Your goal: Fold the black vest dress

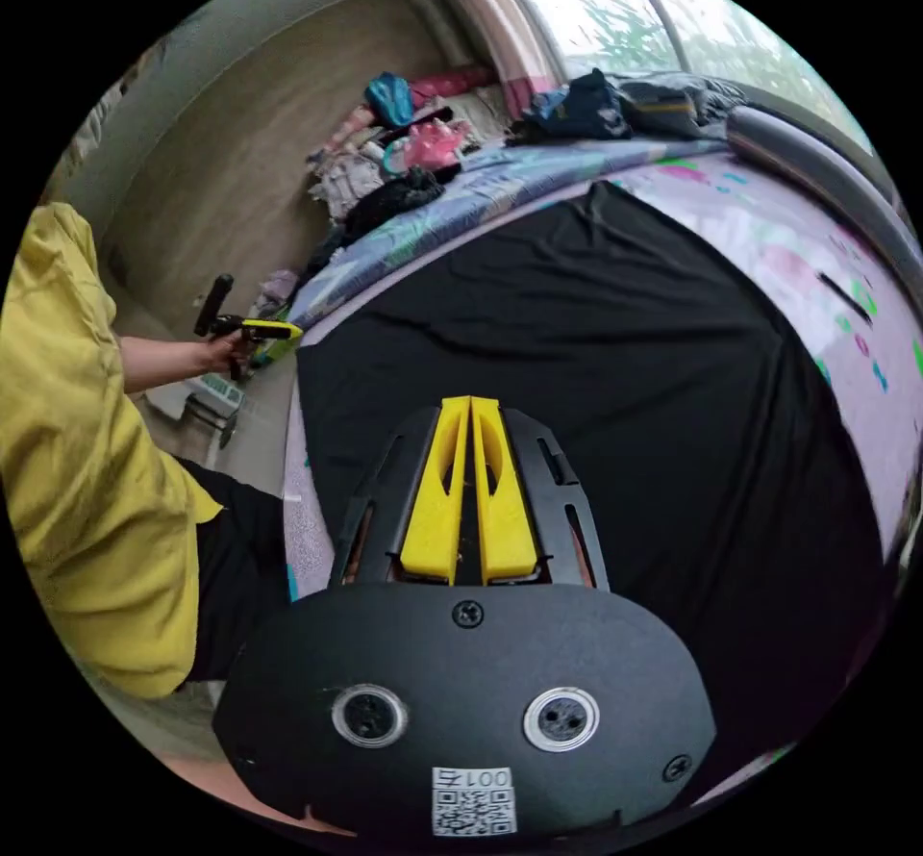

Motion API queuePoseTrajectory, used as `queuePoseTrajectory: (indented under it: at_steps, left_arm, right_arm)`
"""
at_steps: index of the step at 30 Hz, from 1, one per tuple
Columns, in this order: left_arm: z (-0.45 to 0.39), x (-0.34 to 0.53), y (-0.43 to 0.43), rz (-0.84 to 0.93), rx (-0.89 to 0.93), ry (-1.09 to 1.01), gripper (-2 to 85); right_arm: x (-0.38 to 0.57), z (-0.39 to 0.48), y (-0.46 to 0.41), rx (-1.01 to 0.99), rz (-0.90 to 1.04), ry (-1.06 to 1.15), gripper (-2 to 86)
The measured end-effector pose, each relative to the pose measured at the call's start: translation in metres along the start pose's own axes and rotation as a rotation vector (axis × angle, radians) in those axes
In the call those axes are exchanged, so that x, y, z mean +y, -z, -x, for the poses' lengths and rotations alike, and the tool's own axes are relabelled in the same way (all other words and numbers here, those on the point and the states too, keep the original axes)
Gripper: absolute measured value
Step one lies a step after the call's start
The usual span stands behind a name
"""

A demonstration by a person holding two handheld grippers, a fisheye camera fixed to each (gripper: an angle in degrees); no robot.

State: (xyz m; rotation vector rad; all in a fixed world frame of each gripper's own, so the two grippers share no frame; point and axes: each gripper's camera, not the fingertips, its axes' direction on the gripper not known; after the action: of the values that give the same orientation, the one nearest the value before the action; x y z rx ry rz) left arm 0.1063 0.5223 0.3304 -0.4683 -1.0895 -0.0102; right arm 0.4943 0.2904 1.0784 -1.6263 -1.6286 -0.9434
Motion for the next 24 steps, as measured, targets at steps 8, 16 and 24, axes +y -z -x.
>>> queuePoseTrajectory:
  at_steps: [8,16,24]
  left_arm:
    - [-0.005,-0.002,-0.024,-0.017,0.085,-0.209,-1.6]
    - [-0.026,-0.006,-0.028,0.021,0.109,-0.411,-1.6]
    - [-0.039,-0.007,-0.04,0.065,0.075,-0.429,-1.6]
  right_arm:
    - [0.136,0.064,0.042,0.402,-0.041,-0.543,0.0]
    - [0.247,0.094,0.114,0.65,-0.206,-0.929,0.0]
    - [0.332,0.074,0.17,0.722,-0.264,-1.069,0.0]
